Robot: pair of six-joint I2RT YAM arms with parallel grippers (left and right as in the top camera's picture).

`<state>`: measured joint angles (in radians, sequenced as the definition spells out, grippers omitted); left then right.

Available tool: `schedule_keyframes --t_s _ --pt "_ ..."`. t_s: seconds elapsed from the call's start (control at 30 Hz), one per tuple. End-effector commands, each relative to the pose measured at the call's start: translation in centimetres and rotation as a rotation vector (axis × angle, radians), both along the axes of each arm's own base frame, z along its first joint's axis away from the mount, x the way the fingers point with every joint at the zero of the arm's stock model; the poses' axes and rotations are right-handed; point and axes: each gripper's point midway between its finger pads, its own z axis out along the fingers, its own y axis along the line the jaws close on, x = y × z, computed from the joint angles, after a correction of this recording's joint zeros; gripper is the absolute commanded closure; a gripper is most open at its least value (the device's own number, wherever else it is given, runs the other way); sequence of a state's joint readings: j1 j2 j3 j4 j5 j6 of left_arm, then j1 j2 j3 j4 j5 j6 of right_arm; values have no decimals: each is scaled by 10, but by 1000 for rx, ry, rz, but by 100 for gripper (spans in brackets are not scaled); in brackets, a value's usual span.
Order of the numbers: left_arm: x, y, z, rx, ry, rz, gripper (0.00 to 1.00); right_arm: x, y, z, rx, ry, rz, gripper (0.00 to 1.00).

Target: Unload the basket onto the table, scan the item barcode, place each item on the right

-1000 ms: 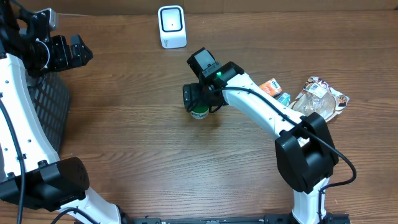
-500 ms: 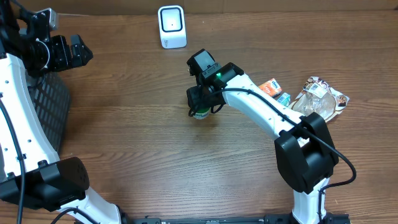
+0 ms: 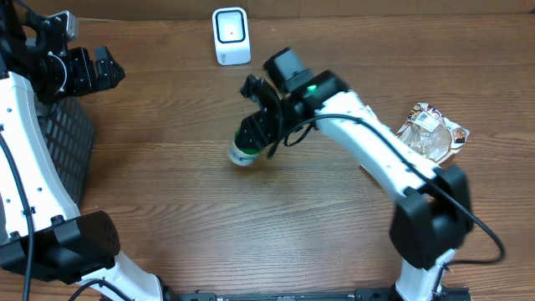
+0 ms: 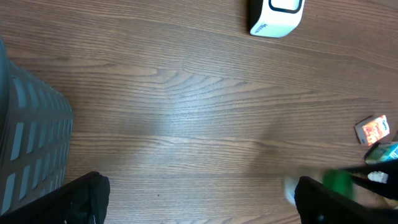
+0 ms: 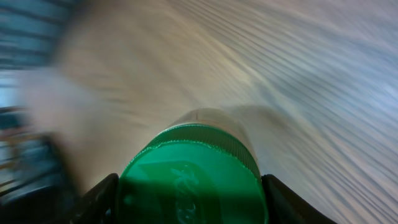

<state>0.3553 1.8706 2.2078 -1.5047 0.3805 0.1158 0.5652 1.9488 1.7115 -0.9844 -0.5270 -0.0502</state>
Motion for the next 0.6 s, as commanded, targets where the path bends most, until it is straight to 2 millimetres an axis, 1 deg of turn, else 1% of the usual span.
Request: schedule_keyframes --t_s 0.0,0.13,0.2,0.27,0.4,0.43,0.57 --pt "-3 1 13 21 -39 -12 1 -21 9 110 383 -65 172 54" --pt "-3 1 13 22 -39 -12 1 -25 -9 155 577 -41 212 54" --pt "-3 1 13 22 -39 -12 0 -27 -21 174 669 -24 231 54" --pt "-3 1 13 22 -39 -12 0 -26 -33 190 746 -15 248 53" --pt "-3 1 13 22 -39 -12 1 -18 -60 208 851 -2 246 54" --pt "-3 1 13 22 -39 -12 1 -16 -65 210 862 -4 237 56" --pt "-3 1 13 22 -39 -12 0 -3 -82 209 859 -19 186 57"
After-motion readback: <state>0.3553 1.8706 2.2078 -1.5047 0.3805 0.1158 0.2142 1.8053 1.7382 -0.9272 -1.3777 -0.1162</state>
